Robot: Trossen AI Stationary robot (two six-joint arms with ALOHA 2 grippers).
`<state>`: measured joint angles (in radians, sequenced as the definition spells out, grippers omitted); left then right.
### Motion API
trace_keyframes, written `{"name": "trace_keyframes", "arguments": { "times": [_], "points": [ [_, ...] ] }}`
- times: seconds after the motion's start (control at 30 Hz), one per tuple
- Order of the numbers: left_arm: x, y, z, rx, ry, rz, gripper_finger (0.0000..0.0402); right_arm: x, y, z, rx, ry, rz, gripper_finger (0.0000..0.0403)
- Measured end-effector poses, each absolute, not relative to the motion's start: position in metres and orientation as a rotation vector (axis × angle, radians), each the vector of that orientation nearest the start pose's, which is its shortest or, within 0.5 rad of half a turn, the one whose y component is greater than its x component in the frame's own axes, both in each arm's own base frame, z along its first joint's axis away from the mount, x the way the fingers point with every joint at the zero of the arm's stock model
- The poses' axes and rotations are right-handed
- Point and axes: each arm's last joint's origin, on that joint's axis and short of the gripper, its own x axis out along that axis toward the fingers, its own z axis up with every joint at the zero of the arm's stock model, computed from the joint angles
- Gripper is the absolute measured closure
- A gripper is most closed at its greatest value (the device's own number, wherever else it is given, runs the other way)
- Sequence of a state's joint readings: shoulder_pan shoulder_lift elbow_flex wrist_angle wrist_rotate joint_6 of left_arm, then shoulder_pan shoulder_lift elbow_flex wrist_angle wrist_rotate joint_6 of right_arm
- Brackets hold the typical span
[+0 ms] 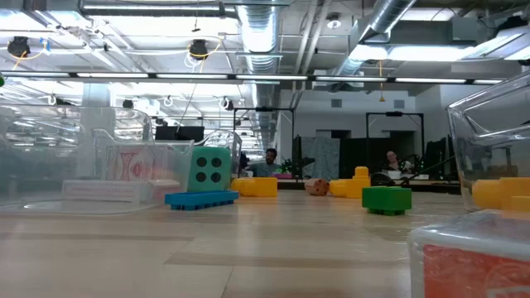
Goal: Pick & Place Toys
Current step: Put the light blue game piece into the bottom right transparent bin
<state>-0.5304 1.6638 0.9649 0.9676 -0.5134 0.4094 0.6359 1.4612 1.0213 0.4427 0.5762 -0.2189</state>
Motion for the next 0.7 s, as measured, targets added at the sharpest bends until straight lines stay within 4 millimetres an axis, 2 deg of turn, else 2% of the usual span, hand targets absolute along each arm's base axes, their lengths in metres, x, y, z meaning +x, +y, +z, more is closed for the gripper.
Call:
{"name": "trace_keyframes", "arguments": {
  "times": [0.13,0.53,0.7],
  "points": [
    [0.3178,-0.1699,0.2795,0.266,-0.233,0.034,0.0356,0.2758,0.1822,0.3164,-0.216,-0.009,0.053,0.0348],
    [0.3181,-0.1694,0.2791,0.248,-0.228,0.038,0.0339,0.2768,0.1807,0.3159,-0.208,-0.004,0.049,0.0348],
    [0.3182,-0.1653,0.2777,0.254,-0.183,0.173,0.0307,0.2767,0.1803,0.3144,-0.215,0.01,0.033,0.0348]
  ]
}}
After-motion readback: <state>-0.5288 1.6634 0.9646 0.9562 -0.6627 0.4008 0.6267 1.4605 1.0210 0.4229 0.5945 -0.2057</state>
